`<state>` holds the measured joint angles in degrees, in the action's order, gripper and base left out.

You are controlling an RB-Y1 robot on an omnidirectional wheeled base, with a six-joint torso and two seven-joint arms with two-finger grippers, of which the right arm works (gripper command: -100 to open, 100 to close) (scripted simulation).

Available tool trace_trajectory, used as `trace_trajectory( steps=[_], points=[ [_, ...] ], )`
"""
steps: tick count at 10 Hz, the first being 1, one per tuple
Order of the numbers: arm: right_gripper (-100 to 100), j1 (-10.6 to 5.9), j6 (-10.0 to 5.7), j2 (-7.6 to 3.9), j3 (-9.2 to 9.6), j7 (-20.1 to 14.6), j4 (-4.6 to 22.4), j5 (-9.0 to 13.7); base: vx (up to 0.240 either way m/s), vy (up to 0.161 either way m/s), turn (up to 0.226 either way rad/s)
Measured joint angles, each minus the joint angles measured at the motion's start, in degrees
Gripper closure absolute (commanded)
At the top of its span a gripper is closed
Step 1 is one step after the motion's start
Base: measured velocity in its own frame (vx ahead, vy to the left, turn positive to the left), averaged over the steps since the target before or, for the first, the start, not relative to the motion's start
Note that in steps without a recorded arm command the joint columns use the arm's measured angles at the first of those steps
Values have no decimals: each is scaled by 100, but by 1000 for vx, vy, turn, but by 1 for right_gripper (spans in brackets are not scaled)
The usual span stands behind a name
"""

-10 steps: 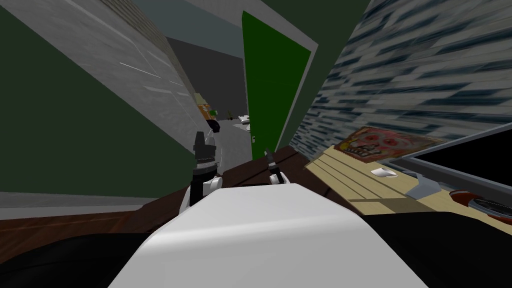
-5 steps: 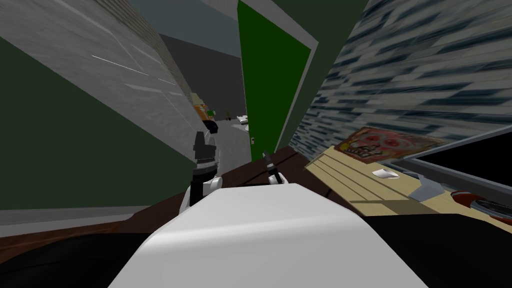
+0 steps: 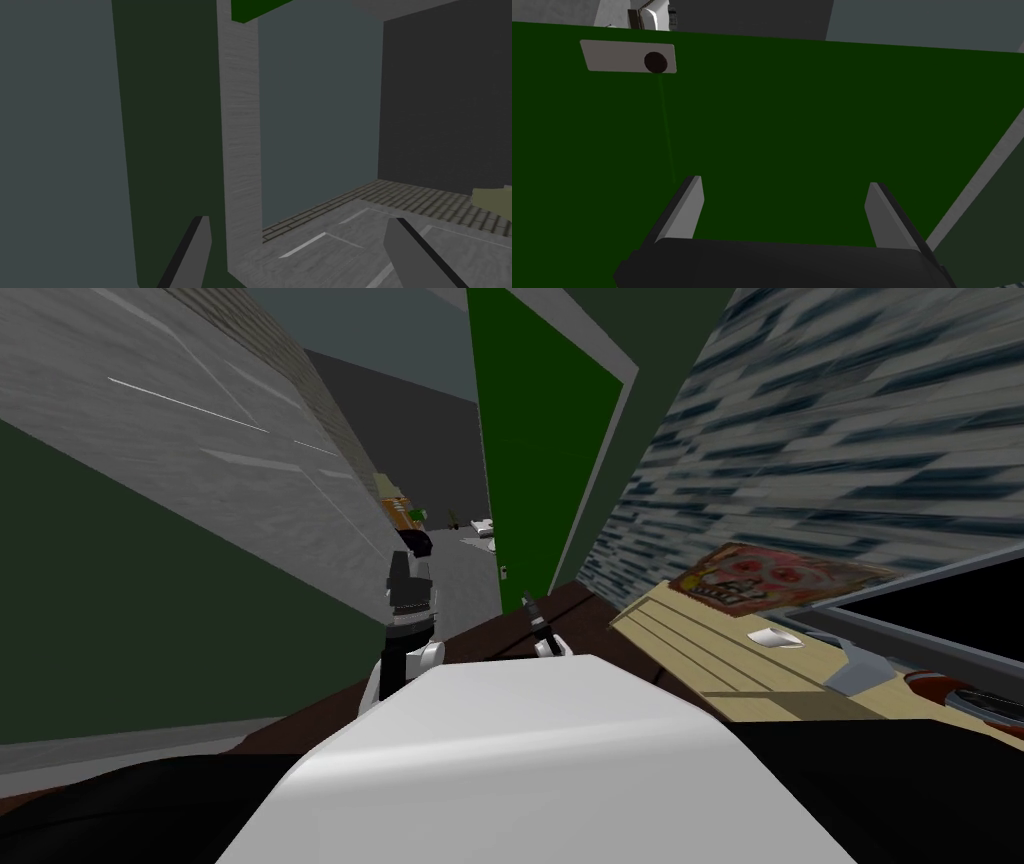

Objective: Push the door open

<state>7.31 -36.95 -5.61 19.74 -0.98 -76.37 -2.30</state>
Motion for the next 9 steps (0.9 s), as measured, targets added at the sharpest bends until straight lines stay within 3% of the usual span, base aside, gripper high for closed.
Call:
trace_trajectory(
  steps=[9],
  points=[
    [-100, -304, -165, 28, 343, -104, 943, 71, 99, 5, -38]
  ],
)
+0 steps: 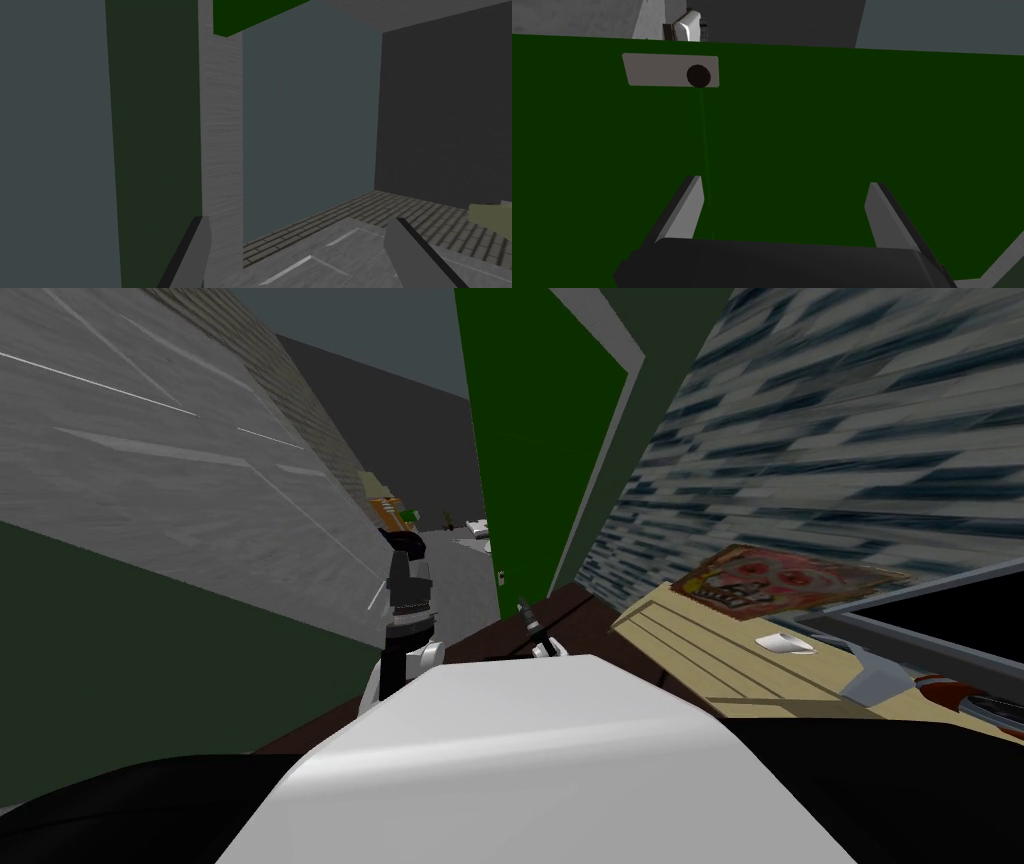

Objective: Push the door open

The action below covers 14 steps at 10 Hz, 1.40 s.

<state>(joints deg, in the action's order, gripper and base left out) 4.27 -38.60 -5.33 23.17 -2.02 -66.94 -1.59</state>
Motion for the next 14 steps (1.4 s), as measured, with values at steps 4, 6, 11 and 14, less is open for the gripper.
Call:
trace_trajectory(
  steps=[4, 6, 11, 14],
  points=[
    [-100, -229, -146, 43, 146, -55, 610, 44, 142, 23, -48],
    [-100, -311, -224, 65, 236, -84, 892, 63, 141, 22, -50],
    [-100, -534, -334, 127, 427, -151, 1505, 111, 142, 24, -40],
    [-100, -664, -382, 182, 548, -193, 1858, 139, 177, 39, -39]
  ],
)
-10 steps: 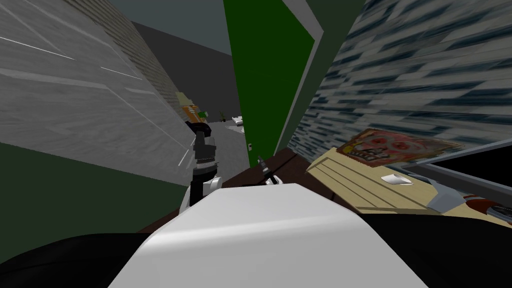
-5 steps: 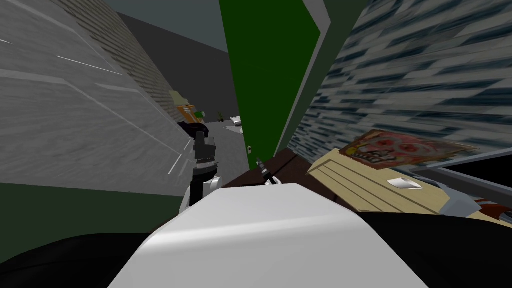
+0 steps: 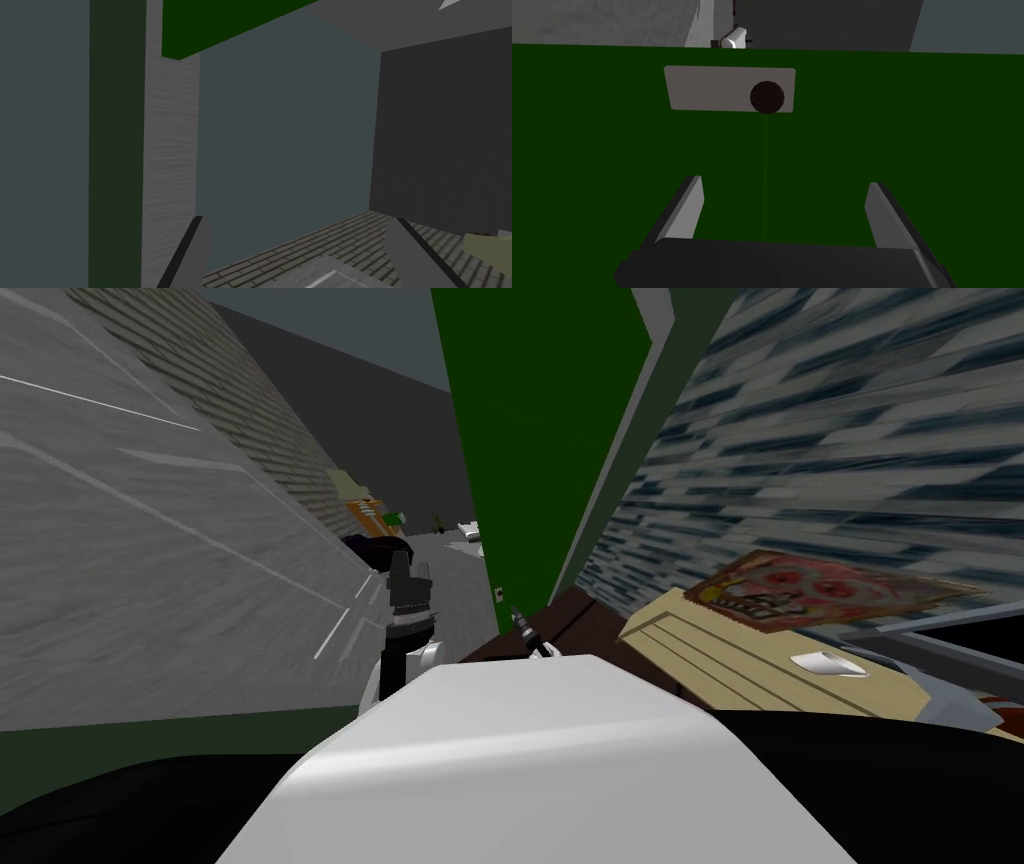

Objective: Push the door open

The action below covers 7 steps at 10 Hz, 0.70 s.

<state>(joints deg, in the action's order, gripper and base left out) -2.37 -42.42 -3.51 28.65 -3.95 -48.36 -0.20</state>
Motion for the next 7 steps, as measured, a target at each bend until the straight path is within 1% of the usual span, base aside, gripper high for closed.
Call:
trace_trajectory(
  steps=[1, 2, 3, 5, 7],
  points=[
    [-100, 11, -9, 2, 44, -9, 42, 3, 153, 20, -24],
    [-100, -9, -19, 17, 70, -13, 110, 7, 65, 8, -2],
    [-100, -14, -23, 20, 72, -14, 119, 8, 100, 66, 34],
    [-100, -48, -34, 6, 35, -5, 191, 14, 158, 91, 27],
    [-100, -60, -10, 7, 7, 5, 192, 18, 148, 66, 25]
  ],
)
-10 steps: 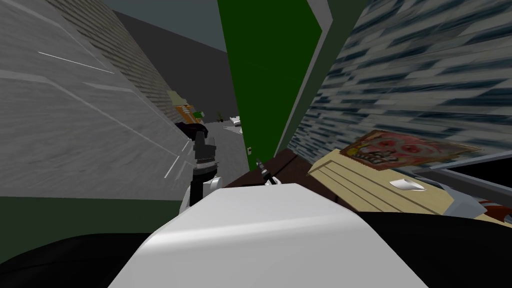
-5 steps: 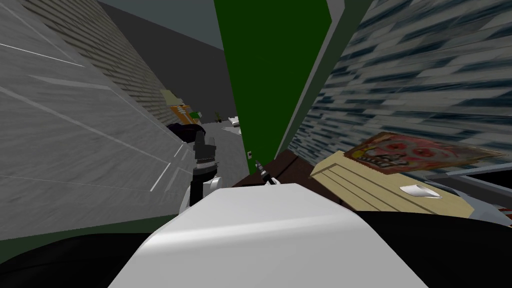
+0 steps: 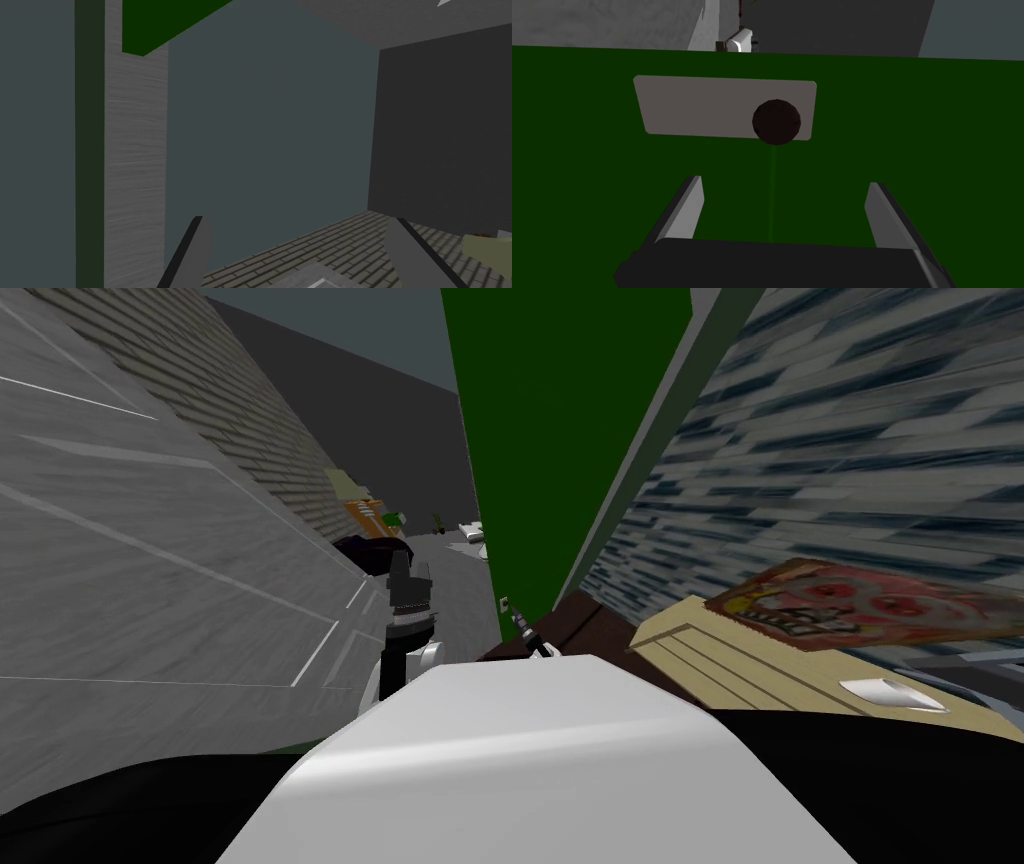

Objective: Push the door open

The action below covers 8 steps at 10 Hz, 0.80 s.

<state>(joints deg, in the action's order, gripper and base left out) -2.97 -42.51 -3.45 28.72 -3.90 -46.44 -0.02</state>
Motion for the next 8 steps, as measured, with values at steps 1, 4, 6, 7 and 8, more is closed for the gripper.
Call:
trace_trajectory(
  steps=[1, 4, 6, 7, 8],
  points=[
    [-100, -14, 2, 11, -15, 5, 24, 2, 150, 111, 29],
    [-100, -51, 23, 72, -68, 22, 75, 10, 171, 101, 25],
    [100, -61, -1, 112, -84, 30, 116, 12, 22, 14, -1],
    [100, -63, 5, 110, -84, 29, 113, 12, -19, -11, 12],
    [100, -69, 13, 110, -84, 30, 112, 11, -11, -9, 3]
  ],
)
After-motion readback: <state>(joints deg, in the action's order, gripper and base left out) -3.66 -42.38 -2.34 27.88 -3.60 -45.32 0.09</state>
